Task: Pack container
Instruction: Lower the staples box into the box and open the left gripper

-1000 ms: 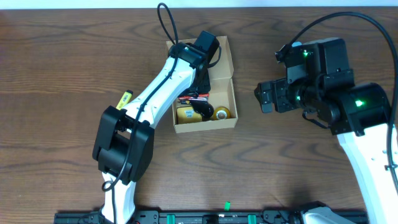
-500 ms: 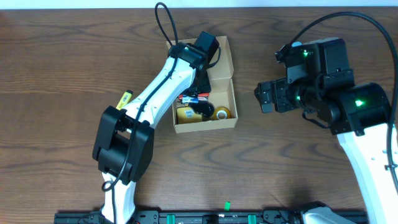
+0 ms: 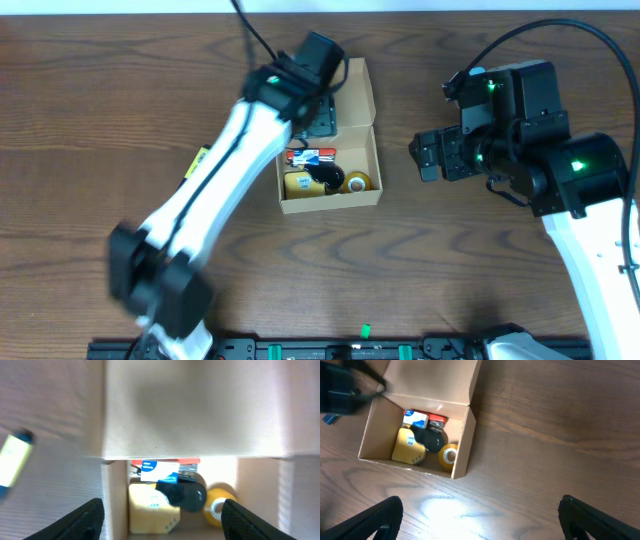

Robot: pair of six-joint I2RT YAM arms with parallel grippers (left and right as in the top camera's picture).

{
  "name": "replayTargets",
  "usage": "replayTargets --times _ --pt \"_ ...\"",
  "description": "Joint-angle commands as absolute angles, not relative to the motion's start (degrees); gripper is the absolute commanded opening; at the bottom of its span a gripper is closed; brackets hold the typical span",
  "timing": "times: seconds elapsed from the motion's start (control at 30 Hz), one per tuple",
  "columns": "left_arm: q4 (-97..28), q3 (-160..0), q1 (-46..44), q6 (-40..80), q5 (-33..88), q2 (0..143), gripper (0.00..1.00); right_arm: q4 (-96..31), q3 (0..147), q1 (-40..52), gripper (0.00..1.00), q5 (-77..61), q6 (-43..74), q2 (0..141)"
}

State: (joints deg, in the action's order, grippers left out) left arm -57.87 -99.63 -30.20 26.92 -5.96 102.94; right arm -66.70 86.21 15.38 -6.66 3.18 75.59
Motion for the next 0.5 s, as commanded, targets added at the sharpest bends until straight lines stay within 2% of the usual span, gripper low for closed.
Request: replayTargets --times 0.0,0.13,0.37,0.47 --pt "-60.34 -101.06 -29.85 20.6 -12.73 95.29 0.76 -66.87 86.94 15.03 0.99 -6.9 2.48 75.64" --pt "-67.46 -101.06 -27.59 20.71 -22.98 86.37 0.83 -66.87 86.94 15.03 0.99 -6.9 2.48 75.64" --pt "-75.77 -100.95 -18.98 13.28 -22.74 81.23 0.91 -66.87 86.94 15.03 0.99 -6.9 2.48 75.64" --pt "-76.53 -99.35 -15.59 6.9 -18.44 81.78 0.93 -66.87 86.94 15.03 0.99 -6.9 2.48 75.64"
